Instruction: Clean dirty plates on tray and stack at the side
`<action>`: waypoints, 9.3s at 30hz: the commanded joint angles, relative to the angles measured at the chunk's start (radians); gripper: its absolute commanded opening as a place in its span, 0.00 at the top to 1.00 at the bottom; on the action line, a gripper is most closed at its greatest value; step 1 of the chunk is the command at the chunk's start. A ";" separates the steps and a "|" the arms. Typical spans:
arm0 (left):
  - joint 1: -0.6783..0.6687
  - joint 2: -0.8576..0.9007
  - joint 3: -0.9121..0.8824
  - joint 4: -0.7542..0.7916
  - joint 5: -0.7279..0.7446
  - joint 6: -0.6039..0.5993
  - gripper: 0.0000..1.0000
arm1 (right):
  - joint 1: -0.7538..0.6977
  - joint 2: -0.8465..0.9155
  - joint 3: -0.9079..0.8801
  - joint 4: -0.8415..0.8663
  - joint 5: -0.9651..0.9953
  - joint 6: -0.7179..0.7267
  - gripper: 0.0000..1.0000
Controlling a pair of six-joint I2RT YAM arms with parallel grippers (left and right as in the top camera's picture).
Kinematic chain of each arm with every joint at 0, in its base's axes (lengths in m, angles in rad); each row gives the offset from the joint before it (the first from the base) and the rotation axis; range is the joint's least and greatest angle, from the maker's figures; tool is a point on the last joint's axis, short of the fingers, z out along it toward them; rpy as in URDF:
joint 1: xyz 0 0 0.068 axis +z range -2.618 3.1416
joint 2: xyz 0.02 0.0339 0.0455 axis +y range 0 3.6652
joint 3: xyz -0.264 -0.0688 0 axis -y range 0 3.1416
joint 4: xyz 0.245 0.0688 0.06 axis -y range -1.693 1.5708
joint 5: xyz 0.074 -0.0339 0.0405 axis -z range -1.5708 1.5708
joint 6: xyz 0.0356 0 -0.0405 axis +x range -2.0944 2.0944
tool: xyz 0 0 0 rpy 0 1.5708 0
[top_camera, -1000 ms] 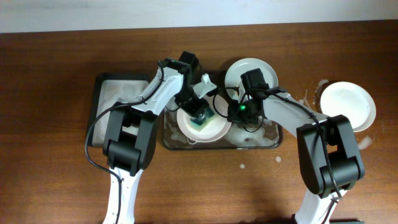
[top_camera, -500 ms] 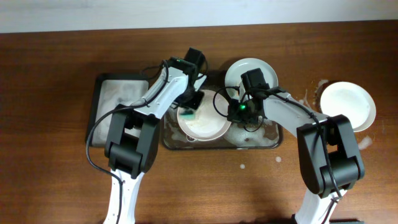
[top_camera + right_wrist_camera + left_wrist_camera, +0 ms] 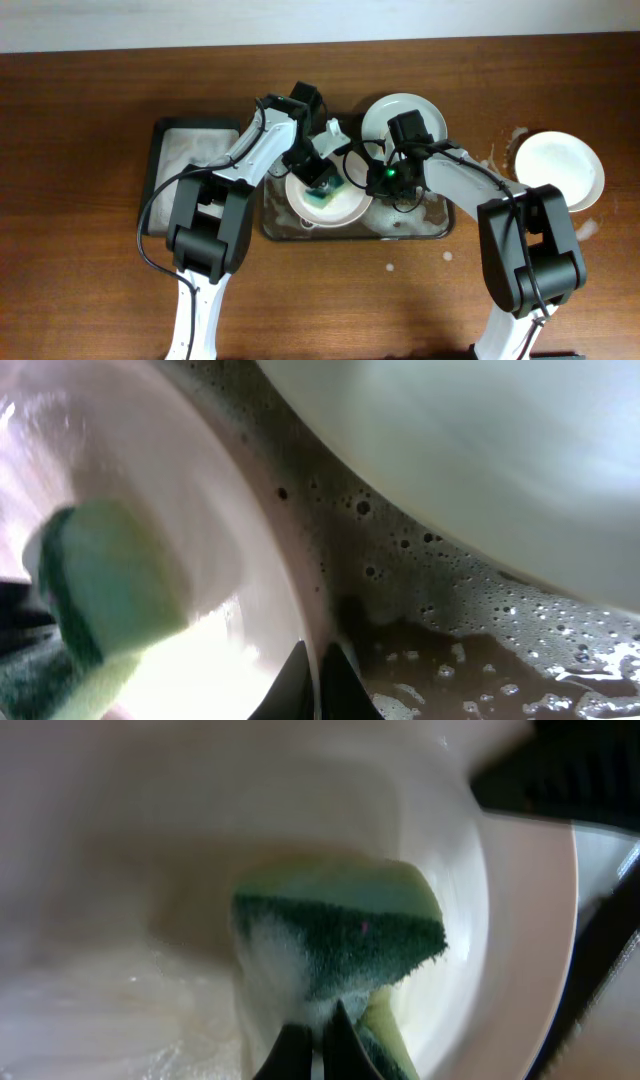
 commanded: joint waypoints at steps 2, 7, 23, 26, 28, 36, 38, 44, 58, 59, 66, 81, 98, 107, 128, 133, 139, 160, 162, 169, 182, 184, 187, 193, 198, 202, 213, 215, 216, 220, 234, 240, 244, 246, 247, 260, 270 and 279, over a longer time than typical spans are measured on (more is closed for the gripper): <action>-0.006 0.029 -0.012 0.132 -0.253 -0.225 1.00 | 0.003 0.011 -0.006 -0.002 0.002 0.000 0.96; -0.005 0.029 -0.012 0.144 -0.587 -0.534 1.00 | 0.003 0.011 -0.006 -0.002 0.002 0.000 0.96; -0.044 0.029 -0.012 -0.151 0.003 0.187 1.00 | 0.003 0.011 -0.006 -0.002 0.002 0.000 0.96; -0.048 0.029 -0.012 -0.069 0.000 0.165 1.00 | 0.003 0.011 -0.006 -0.002 0.002 0.000 0.96; -0.048 0.029 -0.012 -0.006 -0.023 0.093 1.00 | 0.003 0.011 -0.006 -0.002 0.002 0.000 0.96; -0.048 0.029 -0.012 0.207 -0.417 -0.302 1.00 | 0.003 0.011 -0.006 -0.002 0.002 0.000 0.96; -0.048 0.029 -0.012 0.215 -0.490 -0.377 1.00 | 0.003 0.011 -0.006 -0.002 0.002 0.000 0.96; -0.048 0.029 -0.012 0.122 -0.741 -0.656 1.00 | 0.003 0.011 -0.006 -0.002 0.002 0.000 0.96; -0.048 0.029 -0.012 0.030 -0.004 0.087 1.00 | 0.003 0.011 -0.006 -0.002 0.002 0.000 0.96; -0.048 0.029 -0.012 0.050 -0.005 0.077 1.00 | 0.003 0.011 -0.006 -0.002 0.002 0.000 0.96; -0.048 0.029 -0.012 0.277 -0.509 -0.465 1.00 | 0.003 0.011 -0.006 -0.002 0.002 0.000 0.96; -0.051 0.029 -0.012 -0.086 0.085 0.061 1.00 | 0.003 0.011 -0.006 -0.002 0.002 0.000 0.96; -0.048 0.031 -0.012 0.060 -0.708 -0.628 1.00 | 0.003 0.011 -0.006 -0.005 0.002 0.000 0.96; -0.050 0.031 -0.012 -0.087 0.021 -0.102 1.00 | 0.003 0.011 -0.006 -0.005 0.002 0.000 0.96; 0.002 0.031 -0.012 -0.013 -0.643 -0.632 1.00 | 0.003 0.011 -0.006 -0.009 0.001 0.000 0.96; 0.002 0.025 0.182 -0.172 -0.295 -0.630 1.00 | 0.002 -0.021 -0.005 -0.018 -0.004 -0.001 0.96; 0.045 0.021 0.672 -0.402 -0.047 -0.517 1.00 | 0.002 -0.143 -0.004 -0.095 0.082 -0.034 0.96; 0.131 0.029 0.490 -0.369 -0.112 -0.518 1.00 | 0.303 -0.752 -0.003 -0.327 1.391 -0.226 0.96; 0.130 0.029 0.490 -0.364 -0.112 -0.518 1.00 | 0.382 -0.700 -0.004 -0.333 1.477 -0.368 0.96; 0.130 0.029 0.489 -0.348 -0.112 -0.518 1.00 | 0.480 -0.499 -0.004 -0.423 1.600 -0.387 0.96; 0.130 0.029 0.489 -0.332 -0.112 -0.518 1.00 | 0.480 -0.496 -0.004 -0.428 1.601 -0.230 0.96; 0.130 0.029 0.489 -0.332 -0.112 -0.518 1.00 | 0.480 -0.496 -0.004 -0.419 1.635 -0.230 0.96; 0.130 0.029 0.489 -0.332 -0.112 -0.518 1.00 | 0.480 -0.496 -0.003 -0.405 1.675 -0.230 0.96; 0.130 0.029 0.489 -0.332 -0.112 -0.518 1.00 | 0.480 -0.496 -0.003 -0.391 1.675 -0.230 0.96; 0.130 0.029 0.489 -0.332 -0.112 -0.518 1.00 | 0.480 -0.496 -0.003 -0.390 1.675 -0.230 0.96; 0.130 0.029 0.489 -0.332 -0.112 -0.518 1.00 | 0.480 -0.496 -0.003 -0.391 1.675 -0.230 0.96; 0.130 0.029 0.489 -0.331 -0.112 -0.518 1.00 | 0.480 -0.496 -0.003 -0.391 1.674 -0.230 0.96; 0.130 0.029 0.489 -0.330 -0.112 -0.518 1.00 | 0.480 -0.496 -0.003 -0.391 1.674 -0.230 0.96; 0.130 0.029 0.489 -0.329 -0.112 -0.518 1.00 | 0.480 -0.496 -0.003 -0.391 1.674 -0.230 0.96; 0.130 0.029 0.489 -0.329 -0.112 -0.518 1.00 | 0.480 -0.496 -0.003 -0.391 1.674 -0.230 0.96; 0.130 0.029 0.489 -0.330 -0.112 -0.518 1.00 | 0.480 -0.496 -0.003 -0.391 1.674 -0.230 0.96; 0.130 0.029 0.489 -0.329 -0.112 -0.518 1.00 | 0.480 -0.496 -0.003 -0.391 1.674 -0.230 0.96; 0.130 0.029 0.489 -0.329 -0.112 -0.518 1.00 | 0.480 -0.496 -0.003 -0.391 1.674 -0.230 0.96; 0.130 0.029 0.489 -0.329 -0.112 -0.518 1.00 | 0.480 -0.496 -0.003 -0.391 1.674 -0.230 0.96; 0.130 0.029 0.489 -0.329 -0.112 -0.518 1.00 | 0.480 -0.496 -0.003 -0.391 1.674 -0.230 0.96; 0.130 0.029 0.489 -0.326 -0.112 -0.518 1.00 | 0.479 -0.496 -0.003 -0.398 1.623 -0.230 0.96; 0.130 0.029 0.489 -0.326 -0.112 -0.518 1.00 | 0.497 -0.496 -0.004 -0.422 1.650 -0.203 0.96; 0.130 0.029 0.489 -0.326 -0.112 -0.518 1.00 | 0.514 -0.496 -0.003 -0.376 1.339 -0.093 0.96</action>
